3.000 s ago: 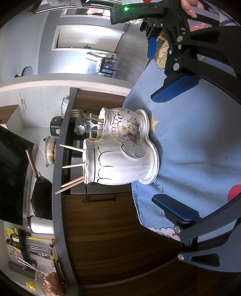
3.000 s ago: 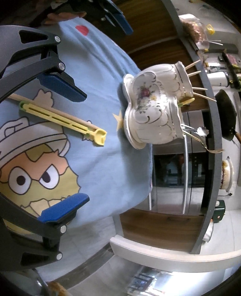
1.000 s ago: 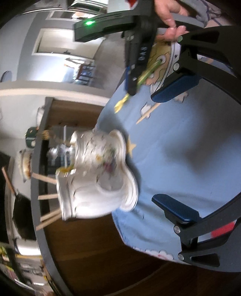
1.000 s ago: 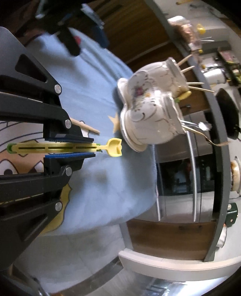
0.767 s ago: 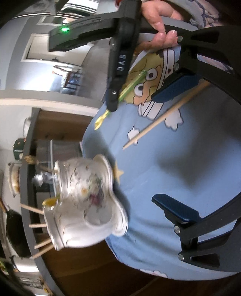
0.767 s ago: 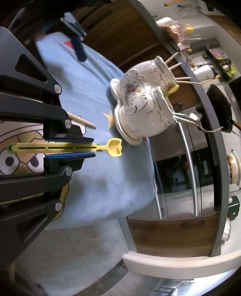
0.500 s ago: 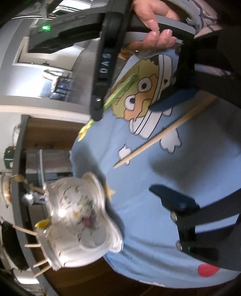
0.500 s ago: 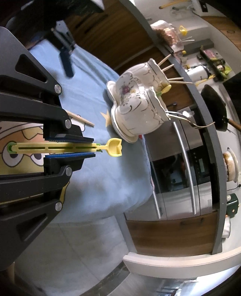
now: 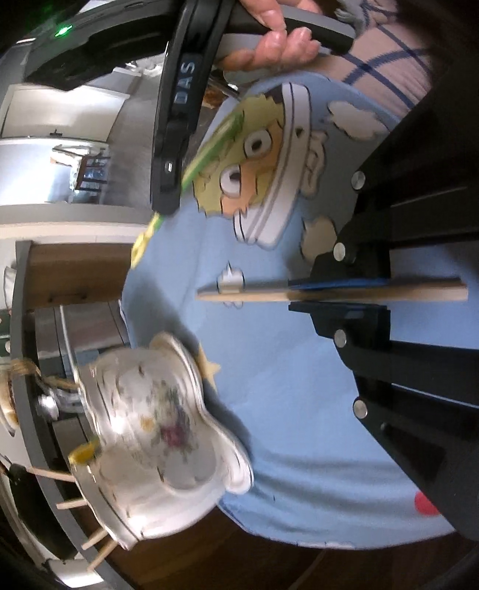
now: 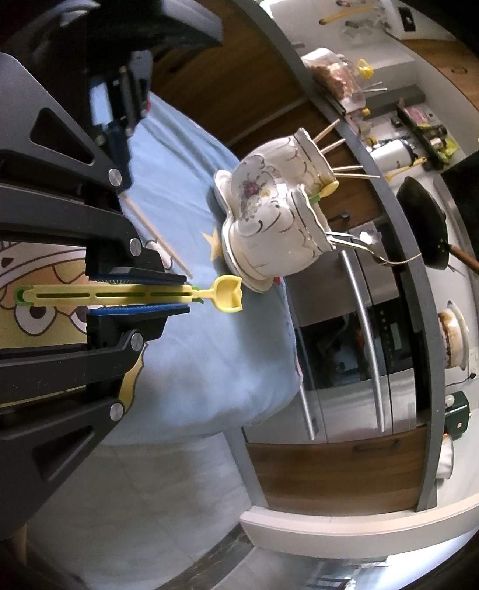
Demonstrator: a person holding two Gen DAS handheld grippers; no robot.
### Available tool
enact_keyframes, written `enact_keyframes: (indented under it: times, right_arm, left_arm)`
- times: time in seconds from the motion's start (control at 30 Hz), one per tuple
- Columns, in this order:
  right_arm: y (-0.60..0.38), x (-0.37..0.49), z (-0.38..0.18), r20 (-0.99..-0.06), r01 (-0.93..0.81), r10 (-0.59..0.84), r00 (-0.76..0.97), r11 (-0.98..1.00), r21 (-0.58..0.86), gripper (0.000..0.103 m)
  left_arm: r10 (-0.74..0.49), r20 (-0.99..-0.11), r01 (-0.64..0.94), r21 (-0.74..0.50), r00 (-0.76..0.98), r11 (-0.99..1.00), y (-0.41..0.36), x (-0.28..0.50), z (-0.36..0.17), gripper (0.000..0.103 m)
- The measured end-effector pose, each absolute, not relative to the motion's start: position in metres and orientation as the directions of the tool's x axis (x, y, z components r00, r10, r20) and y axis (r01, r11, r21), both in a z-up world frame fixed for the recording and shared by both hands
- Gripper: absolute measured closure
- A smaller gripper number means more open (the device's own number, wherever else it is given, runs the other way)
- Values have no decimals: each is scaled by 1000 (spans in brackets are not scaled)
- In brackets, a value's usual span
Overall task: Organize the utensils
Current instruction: 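Grasp the last yellow spoon with the right tool while the left tool grasps the last chopstick, then lift the chopstick above the large pot with the left tool while the right carries the spoon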
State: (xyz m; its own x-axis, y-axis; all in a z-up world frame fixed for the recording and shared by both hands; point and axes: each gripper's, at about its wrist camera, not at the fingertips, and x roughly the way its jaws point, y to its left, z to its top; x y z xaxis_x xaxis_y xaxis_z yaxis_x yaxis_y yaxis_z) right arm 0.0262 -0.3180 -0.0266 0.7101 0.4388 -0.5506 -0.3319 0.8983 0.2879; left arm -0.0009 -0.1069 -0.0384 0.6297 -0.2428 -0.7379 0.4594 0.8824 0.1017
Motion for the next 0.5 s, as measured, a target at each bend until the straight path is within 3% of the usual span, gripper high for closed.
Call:
enact_keyframes:
  times: [0.13,0.17,0.27,0.3,0.43,0.47,0.5]
  right_arm:
    - [-314,26,-27,-555,-339,441,706,898,281,93]
    - [-313,26,-27,-556,-341,440,706,898,279,93]
    - [-310,26,-28,-561,-341,436,704,900,272,93]
    - [-310,26,-29,-563,-340,434,703,901,271,93]
    - [-307,28,-30,-571,-338,427,701,904,262,93]
    - [-306,28,-31,-573,-338,425,700,905,258,93]
    - [-305,28,-31,-575,-339,424,700,906,255,93]
  left_arm:
    - [-220,-747,430,97,628,898,-82,5,-35,96]
    - [-222,-747,424,88,626,901,-77,6,-35,92]
    - [-216,-745,400,74,632,914,-65,5,-35,63]
    - [-216,-744,397,71,632,915,-63,5,-35,59]
    - [-241,-746,411,48,621,910,-65,5,-38,59]
    - [-245,-747,416,47,618,908,-67,5,-39,63]
    - [-249,-750,425,48,613,904,-70,7,-41,73]
